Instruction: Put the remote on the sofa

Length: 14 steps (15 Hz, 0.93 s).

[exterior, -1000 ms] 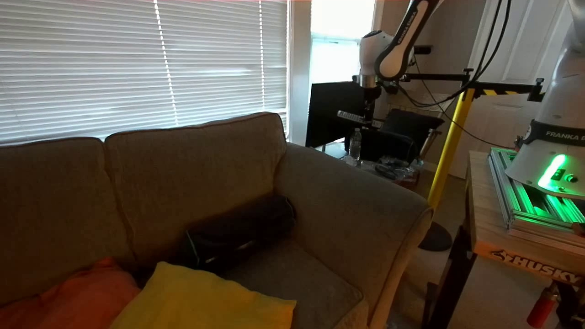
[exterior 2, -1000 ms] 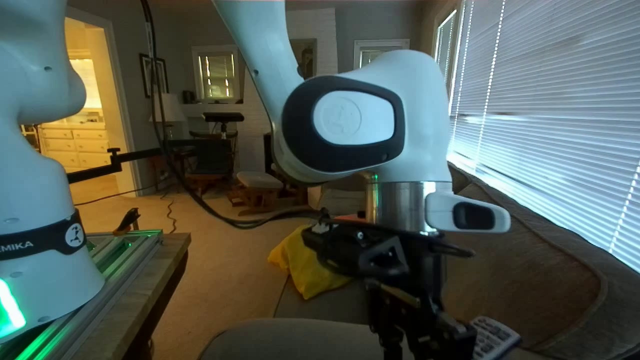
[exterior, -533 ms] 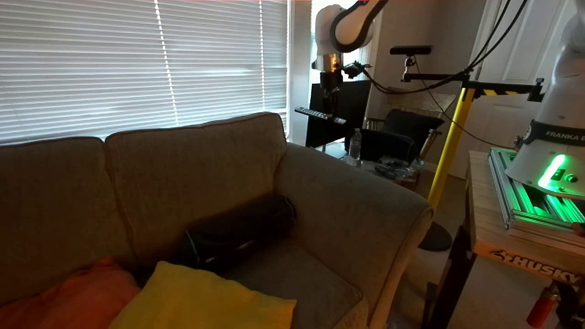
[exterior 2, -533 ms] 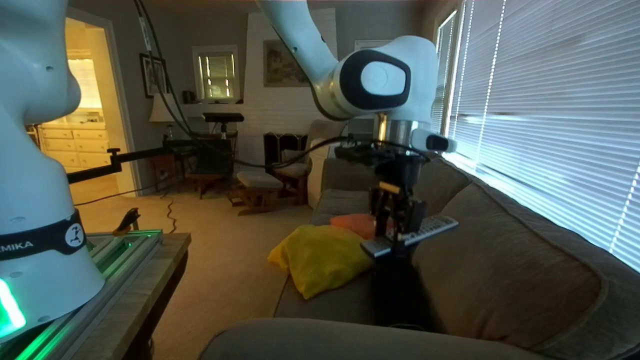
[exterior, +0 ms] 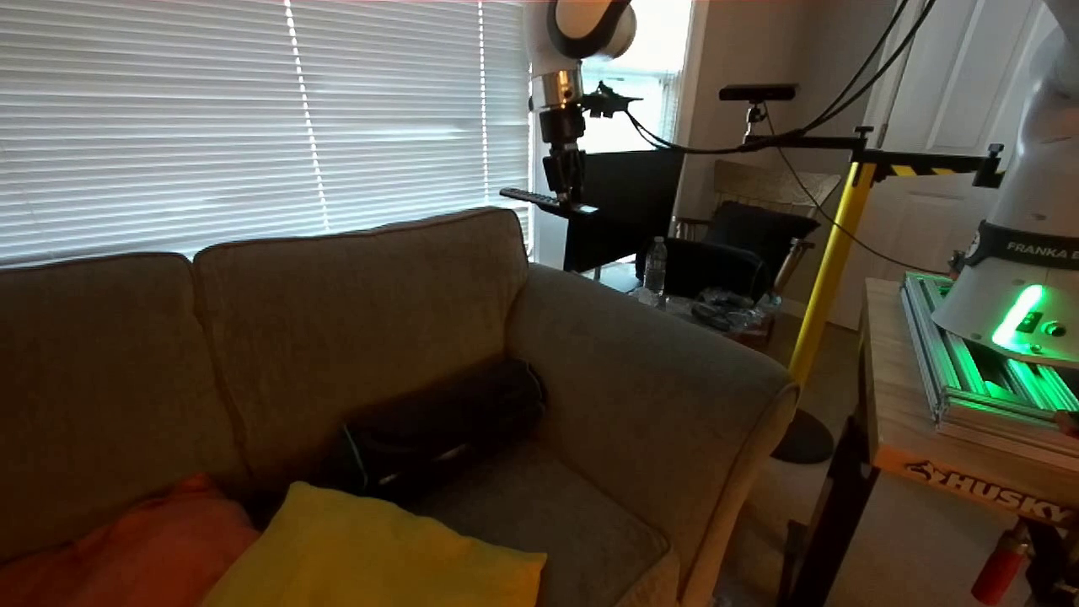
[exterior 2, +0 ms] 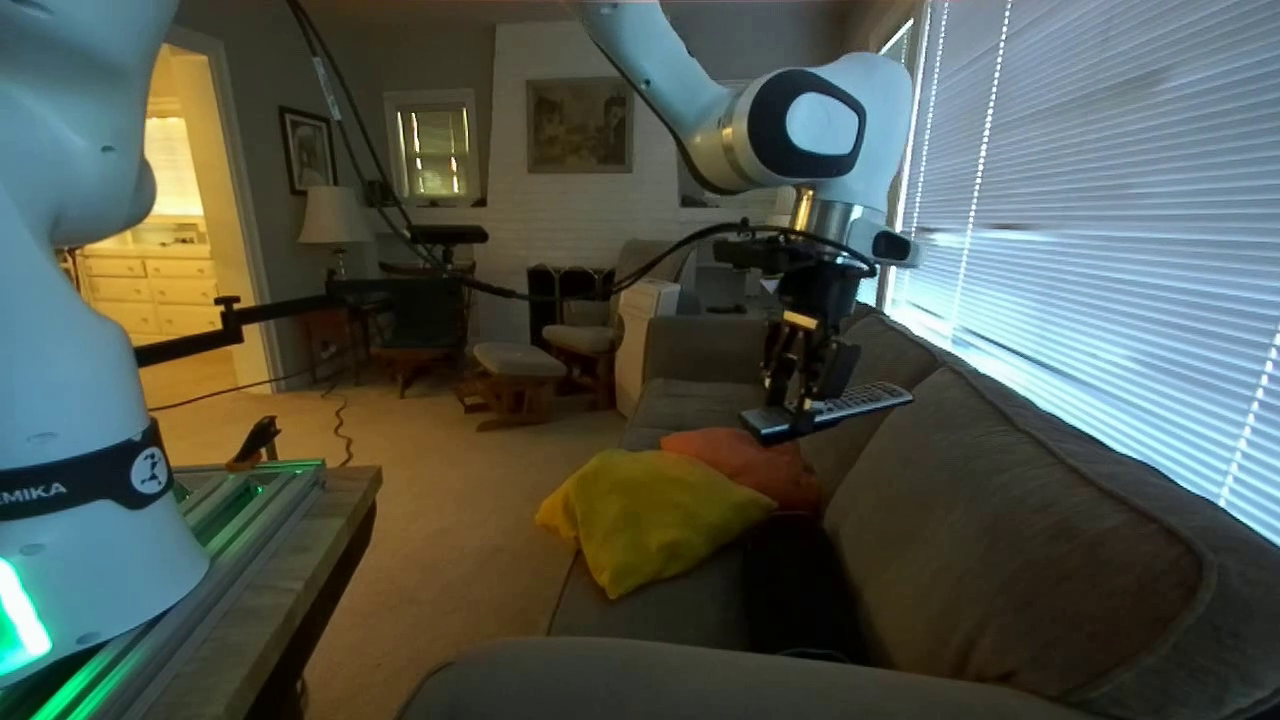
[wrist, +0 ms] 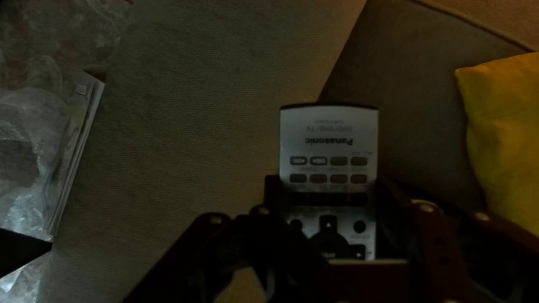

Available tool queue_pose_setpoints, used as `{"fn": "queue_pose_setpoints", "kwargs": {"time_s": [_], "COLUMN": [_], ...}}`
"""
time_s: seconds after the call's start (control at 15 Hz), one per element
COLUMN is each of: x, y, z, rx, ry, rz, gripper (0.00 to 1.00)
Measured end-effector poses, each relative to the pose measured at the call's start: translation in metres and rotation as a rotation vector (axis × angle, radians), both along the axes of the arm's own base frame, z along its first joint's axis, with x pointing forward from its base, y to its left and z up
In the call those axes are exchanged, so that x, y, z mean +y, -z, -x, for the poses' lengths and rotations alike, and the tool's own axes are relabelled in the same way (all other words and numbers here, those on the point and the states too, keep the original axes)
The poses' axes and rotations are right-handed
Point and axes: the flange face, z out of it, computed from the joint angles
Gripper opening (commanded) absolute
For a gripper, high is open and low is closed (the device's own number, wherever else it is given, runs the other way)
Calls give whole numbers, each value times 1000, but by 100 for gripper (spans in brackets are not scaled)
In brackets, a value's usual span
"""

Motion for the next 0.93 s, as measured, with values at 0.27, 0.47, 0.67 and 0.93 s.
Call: {"fn": "queue_pose_setpoints", "kwargs": {"time_s": [0.27, 0.47, 0.67, 0.93], "x": [11, 5, -18, -28], "y": [52, 97, 127, 129], "z": [-24, -41, -56, -65], "rx": [63, 105, 146, 146], "ry": [-4, -36, -87, -99], "rz": [-18, -34, -56, -66], "gripper": [31, 31, 56, 56]}}
